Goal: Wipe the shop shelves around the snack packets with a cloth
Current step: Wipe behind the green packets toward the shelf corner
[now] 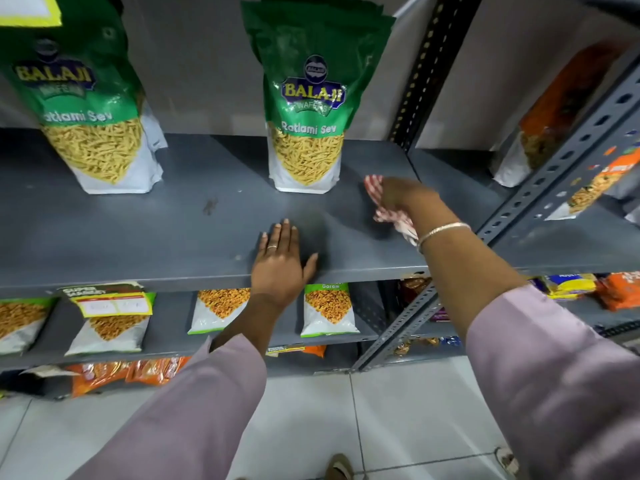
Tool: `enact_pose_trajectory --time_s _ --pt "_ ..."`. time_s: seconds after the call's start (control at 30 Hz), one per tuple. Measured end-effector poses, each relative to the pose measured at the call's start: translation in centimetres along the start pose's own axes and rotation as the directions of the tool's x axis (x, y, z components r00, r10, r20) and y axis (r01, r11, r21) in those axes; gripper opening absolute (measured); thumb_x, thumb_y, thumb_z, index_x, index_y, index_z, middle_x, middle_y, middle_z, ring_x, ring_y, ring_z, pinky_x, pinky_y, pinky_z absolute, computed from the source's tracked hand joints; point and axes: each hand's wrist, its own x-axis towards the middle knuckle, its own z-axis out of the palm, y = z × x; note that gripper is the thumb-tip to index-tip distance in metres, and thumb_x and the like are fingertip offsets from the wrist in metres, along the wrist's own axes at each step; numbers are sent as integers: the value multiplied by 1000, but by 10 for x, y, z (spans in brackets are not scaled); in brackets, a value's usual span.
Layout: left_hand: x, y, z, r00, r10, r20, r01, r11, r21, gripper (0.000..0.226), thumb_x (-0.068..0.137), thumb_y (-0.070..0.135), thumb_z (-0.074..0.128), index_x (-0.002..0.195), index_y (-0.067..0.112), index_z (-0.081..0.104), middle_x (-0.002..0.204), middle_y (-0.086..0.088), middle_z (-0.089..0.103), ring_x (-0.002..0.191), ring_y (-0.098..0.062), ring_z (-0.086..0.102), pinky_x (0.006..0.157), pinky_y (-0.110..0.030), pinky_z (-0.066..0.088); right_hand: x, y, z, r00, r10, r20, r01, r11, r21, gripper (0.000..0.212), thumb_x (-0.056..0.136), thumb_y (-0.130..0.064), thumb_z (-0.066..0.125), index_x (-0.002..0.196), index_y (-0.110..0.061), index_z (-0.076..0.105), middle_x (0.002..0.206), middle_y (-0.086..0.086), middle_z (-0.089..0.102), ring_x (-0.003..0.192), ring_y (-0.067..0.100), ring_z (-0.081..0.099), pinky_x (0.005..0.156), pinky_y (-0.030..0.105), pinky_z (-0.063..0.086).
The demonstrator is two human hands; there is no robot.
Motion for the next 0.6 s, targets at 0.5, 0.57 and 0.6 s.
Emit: enact_pose_trajectory --time_s 0.5,0.57,0.6 --pt "4 -3 7 999 11 34 -11 1000 11 72 91 52 13 146 4 11 156 -14 7 143 -25 5 116 -38 -2 72 31 56 960 50 -276 -28 996 84 60 95 -36 45 149 -23 24 156 25 11 143 44 13 116 54 15" --pt "5 -5 8 1000 2 21 -2 1000 21 71 93 51 16 146 5 7 156 -12 3 143 -23 1 116 -36 -4 86 43 53 962 118 -245 -103 992 74 82 86 -34 59 151 -17 12 156 28 7 143 48 9 116 56 14" --pt "5 -5 9 1000 5 25 -5 1000 24 70 94 51 15 146 5 6 156 -12 3 143 -23 0 116 -36 -3 97 48 50 957 133 -259 -113 989 91 84 86 -34 57 152 -14 10 157 26 5 144 48 7 117 57 11"
